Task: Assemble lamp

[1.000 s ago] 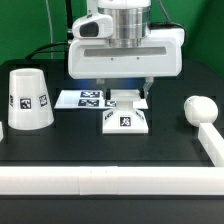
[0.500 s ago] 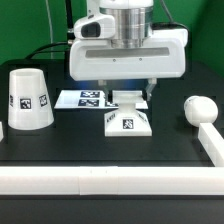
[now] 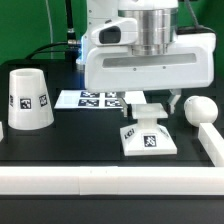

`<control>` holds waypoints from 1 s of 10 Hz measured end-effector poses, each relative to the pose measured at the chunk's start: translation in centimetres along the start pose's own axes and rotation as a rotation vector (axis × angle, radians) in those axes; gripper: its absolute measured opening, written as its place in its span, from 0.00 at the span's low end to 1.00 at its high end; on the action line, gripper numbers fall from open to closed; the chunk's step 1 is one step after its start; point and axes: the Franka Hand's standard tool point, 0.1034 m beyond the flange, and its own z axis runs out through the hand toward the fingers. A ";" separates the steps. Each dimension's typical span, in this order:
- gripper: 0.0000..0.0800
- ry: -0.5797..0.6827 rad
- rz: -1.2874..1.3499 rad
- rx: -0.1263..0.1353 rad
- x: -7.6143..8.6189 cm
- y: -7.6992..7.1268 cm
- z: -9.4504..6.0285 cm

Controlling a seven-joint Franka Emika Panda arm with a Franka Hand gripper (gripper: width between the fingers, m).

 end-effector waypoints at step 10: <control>0.67 0.057 0.008 0.017 6.5 -4.1 0.3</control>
Offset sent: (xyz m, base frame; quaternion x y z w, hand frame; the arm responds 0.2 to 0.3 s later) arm 0.0292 0.0175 -0.0007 -0.0070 -0.0025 0.0467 0.9989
